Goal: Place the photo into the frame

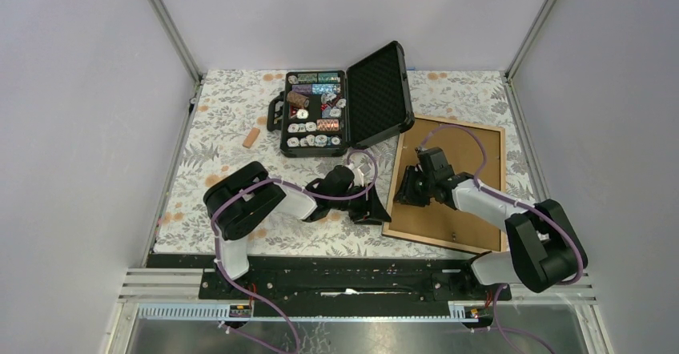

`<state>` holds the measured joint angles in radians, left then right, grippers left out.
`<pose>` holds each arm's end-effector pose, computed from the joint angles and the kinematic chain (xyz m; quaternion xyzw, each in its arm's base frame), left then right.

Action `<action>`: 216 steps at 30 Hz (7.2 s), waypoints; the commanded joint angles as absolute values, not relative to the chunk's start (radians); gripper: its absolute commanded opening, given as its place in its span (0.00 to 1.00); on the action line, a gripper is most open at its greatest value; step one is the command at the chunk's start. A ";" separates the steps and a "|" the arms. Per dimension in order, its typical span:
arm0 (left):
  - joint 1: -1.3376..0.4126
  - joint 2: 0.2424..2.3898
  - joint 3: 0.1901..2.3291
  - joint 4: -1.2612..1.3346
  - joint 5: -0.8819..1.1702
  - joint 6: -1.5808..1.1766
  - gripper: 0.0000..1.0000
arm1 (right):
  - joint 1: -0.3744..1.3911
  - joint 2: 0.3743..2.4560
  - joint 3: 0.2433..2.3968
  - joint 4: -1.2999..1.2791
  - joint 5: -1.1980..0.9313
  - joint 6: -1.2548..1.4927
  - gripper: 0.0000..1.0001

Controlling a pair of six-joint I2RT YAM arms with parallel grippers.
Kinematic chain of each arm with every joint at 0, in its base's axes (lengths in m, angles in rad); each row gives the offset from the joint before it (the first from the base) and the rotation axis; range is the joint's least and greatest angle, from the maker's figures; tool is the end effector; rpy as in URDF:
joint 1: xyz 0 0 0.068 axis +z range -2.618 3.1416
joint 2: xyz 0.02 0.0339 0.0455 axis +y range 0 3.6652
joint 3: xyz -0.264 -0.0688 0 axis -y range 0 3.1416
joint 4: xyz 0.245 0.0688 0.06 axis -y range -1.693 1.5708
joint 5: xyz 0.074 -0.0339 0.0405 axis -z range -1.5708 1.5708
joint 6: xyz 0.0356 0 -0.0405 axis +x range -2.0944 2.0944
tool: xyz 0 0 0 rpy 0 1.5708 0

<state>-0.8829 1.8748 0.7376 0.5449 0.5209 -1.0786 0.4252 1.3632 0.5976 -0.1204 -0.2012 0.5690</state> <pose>0.2044 -0.2766 0.1097 0.0371 0.8607 -0.5038 0.0638 0.2272 0.1107 0.1610 0.0337 0.9372 0.2425 0.2485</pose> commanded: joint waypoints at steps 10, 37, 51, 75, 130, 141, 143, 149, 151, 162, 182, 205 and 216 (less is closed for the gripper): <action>-0.890 1.907 0.733 0.535 0.506 -1.069 0.51 | 0.434 1.289 0.711 -0.264 -0.082 0.536 0.46; -0.890 1.959 0.769 0.428 0.435 -1.043 0.23 | 0.434 1.415 0.618 -0.134 -0.253 0.594 0.38; -0.889 1.965 0.760 0.444 0.444 -1.047 0.21 | 0.434 1.349 0.610 -0.174 -0.205 0.644 0.40; -0.878 1.855 0.773 0.358 0.433 -0.949 0.29 | 0.437 1.274 0.606 -0.172 -0.132 0.694 0.46; -0.595 1.230 0.701 0.040 0.361 -0.744 0.75 | 0.937 1.686 0.893 -0.452 0.378 0.517 0.41; -0.595 1.259 0.714 0.050 0.361 -0.759 0.75 | 0.915 1.632 0.942 -0.572 0.348 0.524 0.64; -0.595 1.276 0.712 0.067 0.370 -0.764 0.75 | 0.906 1.631 0.941 -0.615 0.369 0.535 0.69; -0.595 1.302 0.713 0.093 0.391 -0.770 0.75 | 0.881 1.631 0.913 -0.636 0.390 0.547 0.77; -0.595 1.302 0.713 0.089 0.392 -0.766 0.75 | 0.872 1.632 0.893 -0.613 0.386 0.549 0.77; -0.595 1.278 0.701 0.072 0.385 -0.772 0.75 | 0.863 1.719 0.934 -0.382 0.388 0.562 0.36; -0.596 1.284 0.703 0.039 0.376 -0.774 0.75 | 0.782 1.739 1.152 -0.405 0.182 0.527 0.76; -0.831 1.864 0.837 0.487 0.483 -1.087 0.61 | 0.747 1.200 0.625 -0.568 0.065 0.681 0.67; -0.782 2.002 1.008 0.377 0.406 -1.023 0.49 | 0.747 1.277 0.592 -0.225 -0.085 0.726 0.52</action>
<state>-0.8013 1.9484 0.9257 0.3763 0.4530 -1.0687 0.7387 1.2224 0.5915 -0.4400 0.0399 0.6712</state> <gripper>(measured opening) 0.496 0.526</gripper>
